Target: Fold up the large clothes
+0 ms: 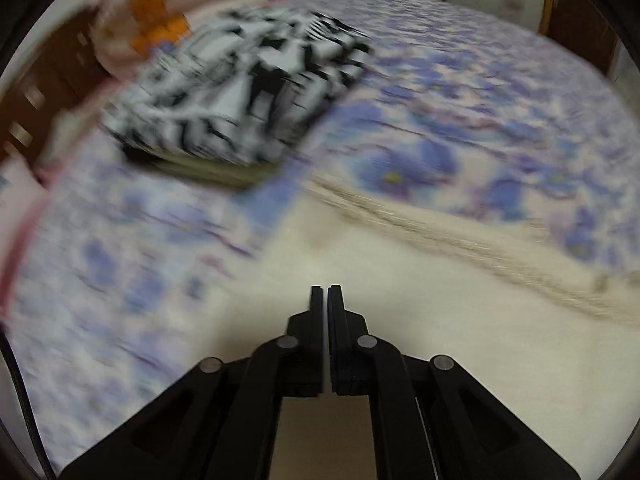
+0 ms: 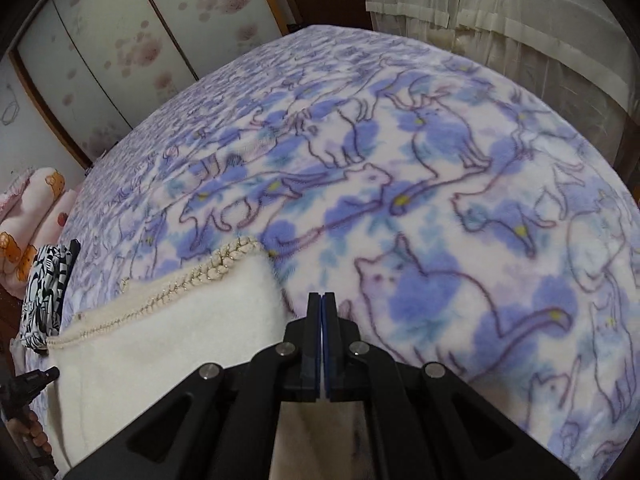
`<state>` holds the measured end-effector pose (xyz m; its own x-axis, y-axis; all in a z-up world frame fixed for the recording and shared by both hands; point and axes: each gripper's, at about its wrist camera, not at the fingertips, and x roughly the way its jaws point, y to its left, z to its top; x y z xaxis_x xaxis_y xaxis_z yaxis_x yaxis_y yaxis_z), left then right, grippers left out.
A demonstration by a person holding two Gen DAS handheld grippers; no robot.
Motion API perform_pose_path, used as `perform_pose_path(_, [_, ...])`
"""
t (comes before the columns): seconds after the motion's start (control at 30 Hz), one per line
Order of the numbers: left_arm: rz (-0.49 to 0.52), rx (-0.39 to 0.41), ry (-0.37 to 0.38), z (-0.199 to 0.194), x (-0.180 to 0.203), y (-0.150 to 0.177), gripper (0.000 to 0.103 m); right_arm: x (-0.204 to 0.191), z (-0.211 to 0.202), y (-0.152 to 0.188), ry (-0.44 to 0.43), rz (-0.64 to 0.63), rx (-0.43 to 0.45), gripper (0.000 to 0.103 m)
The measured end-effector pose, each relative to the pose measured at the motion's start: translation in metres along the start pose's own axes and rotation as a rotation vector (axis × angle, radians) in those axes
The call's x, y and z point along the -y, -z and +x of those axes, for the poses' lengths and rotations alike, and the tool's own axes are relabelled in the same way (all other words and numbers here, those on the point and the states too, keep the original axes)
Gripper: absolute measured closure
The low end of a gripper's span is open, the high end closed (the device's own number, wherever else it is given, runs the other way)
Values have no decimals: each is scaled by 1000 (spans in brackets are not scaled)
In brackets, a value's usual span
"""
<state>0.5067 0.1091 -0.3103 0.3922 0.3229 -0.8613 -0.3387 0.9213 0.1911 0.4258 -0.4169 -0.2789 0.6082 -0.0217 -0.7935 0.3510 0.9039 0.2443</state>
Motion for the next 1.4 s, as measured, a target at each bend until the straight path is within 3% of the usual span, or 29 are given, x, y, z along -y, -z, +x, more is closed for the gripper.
perform_pose_path(0.07, [-3,-27,-47,13,-16,0,101,-4,-9,-1,6,-16,14,103])
perform_pose_path(0.13, [-60,-62,-14,18,-38,2,99,-10,-20,-4,0,-31,19,103])
perform_pose_path(0.37, [-228,-53,75,-19,-105,24,98,-65,-49,-12,-58,-131,-6,103])
perform_pose_path(0.6, [-368,-66,169,-51,-153,104,87,-146,-68,2,-186,-201,-113,103])
perform_pose_path(0.7, [-421,-104,228,-56,-168,137,87,-179,-66,16,-147,-228,-178,103])
perform_pose_path(0.87, [-486,-128,302,-72,-193,175,83,-223,-51,44,-175,-215,-309,103])
perform_pose_path(1.03, [-499,-165,413,-79,-204,195,82,-248,-24,77,-191,-159,-459,103])
perform_pose_path(1.23, [-473,-228,547,-67,-203,205,82,-251,16,116,-111,-85,-639,103])
perform_pose_path(1.4, [-450,-245,675,-57,-199,204,76,-251,31,125,-79,-76,-671,103])
